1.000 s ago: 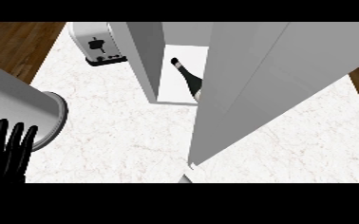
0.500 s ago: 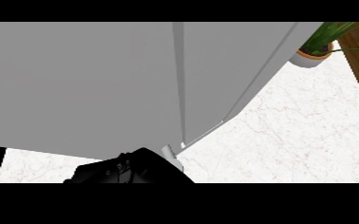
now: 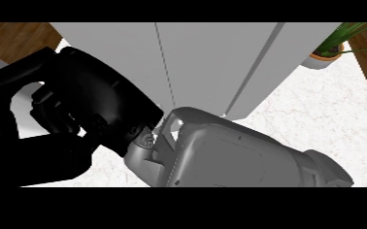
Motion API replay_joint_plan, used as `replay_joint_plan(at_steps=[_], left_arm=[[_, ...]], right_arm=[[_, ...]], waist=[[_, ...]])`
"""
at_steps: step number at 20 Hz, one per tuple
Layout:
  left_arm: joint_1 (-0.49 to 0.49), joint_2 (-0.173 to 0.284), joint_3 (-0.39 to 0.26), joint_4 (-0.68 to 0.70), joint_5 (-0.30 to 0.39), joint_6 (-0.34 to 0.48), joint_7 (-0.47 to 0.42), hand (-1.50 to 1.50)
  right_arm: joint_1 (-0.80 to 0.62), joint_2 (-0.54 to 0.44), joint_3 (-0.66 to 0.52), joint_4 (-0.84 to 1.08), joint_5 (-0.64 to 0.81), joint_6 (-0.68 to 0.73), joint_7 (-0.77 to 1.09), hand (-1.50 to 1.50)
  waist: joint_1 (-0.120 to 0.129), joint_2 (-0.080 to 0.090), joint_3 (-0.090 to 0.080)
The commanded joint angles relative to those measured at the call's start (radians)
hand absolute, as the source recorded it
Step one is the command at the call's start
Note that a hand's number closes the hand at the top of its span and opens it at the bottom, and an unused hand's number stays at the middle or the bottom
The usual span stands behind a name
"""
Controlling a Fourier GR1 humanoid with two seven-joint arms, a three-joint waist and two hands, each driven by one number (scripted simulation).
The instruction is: Pick up the wine, place it into the cabinet and close the cabinet
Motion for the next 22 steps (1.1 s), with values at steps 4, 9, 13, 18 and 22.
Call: replay_joint_plan(at_steps=[4,9,13,18,22], left_arm=[[-0.006,0.010,0.058,0.025,0.030,-0.051,-0.001,-1.50],[-0.010,0.041,0.118,0.054,0.083,-0.087,0.053,-1.50],[-0.007,0.025,0.137,0.059,0.069,-0.087,0.043,-1.50],[0.023,0.025,0.166,0.001,0.087,-0.062,0.070,-1.50],[0.017,0.053,0.206,0.038,0.115,-0.117,0.082,-1.50]], right_arm=[[-0.086,0.002,-0.028,0.197,-0.345,0.290,0.048,1.50],[-0.171,0.002,-0.109,0.441,-0.463,0.356,-0.022,1.50],[-0.183,0.002,-0.135,0.588,-0.317,0.375,-0.206,1.50],[-0.179,-0.041,-0.197,0.749,-0.254,0.386,-0.323,1.50],[-0.131,-0.113,-0.207,0.778,-0.249,0.432,-0.366,1.50]], waist=[[0.020,0.012,-0.001],[-0.007,0.005,0.000],[-0.026,0.003,0.001],[-0.021,0.005,0.002],[-0.032,0.010,0.001]])
